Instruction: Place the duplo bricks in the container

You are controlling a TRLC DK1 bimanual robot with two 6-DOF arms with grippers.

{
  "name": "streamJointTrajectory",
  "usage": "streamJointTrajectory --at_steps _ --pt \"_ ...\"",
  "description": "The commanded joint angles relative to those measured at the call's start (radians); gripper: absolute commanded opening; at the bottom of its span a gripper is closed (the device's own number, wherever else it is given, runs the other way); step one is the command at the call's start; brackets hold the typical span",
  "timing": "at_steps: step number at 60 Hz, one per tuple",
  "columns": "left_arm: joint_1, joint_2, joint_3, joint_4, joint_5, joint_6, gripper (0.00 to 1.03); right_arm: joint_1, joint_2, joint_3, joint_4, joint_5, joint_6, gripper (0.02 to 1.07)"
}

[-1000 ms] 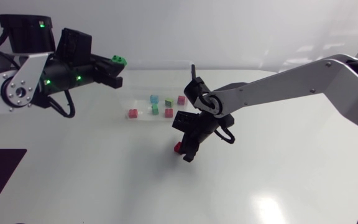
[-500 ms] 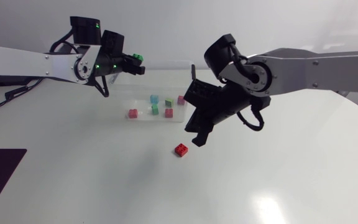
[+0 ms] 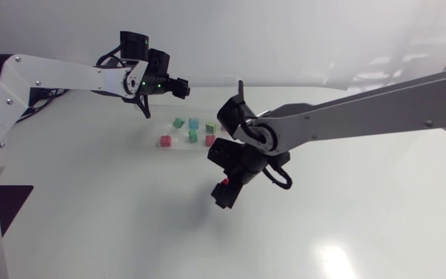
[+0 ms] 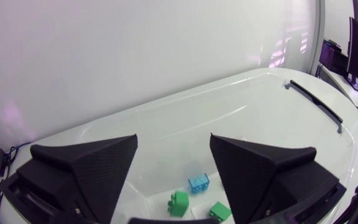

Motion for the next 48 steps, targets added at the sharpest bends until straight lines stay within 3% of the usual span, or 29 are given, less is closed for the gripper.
streamJointTrajectory --at_steps 1,13,36,48 --pt "0.017 -0.033 0.005 0.000 -0.005 -0.012 0.99 0.000 0.058 0.013 0.009 0.015 0.033 0.98" --pt "0.057 -0.281 -0.177 0.029 0.003 -0.017 0.99 -0.023 0.111 0.054 0.009 0.024 0.042 0.98" --pt "0.141 -0.773 -0.527 0.036 0.096 -0.020 0.99 -0.032 0.144 0.152 -0.028 0.041 0.056 0.98" --pt "0.181 -0.930 -0.679 0.049 0.136 -0.012 0.99 -0.045 0.173 0.209 -0.062 0.032 -0.066 0.99"
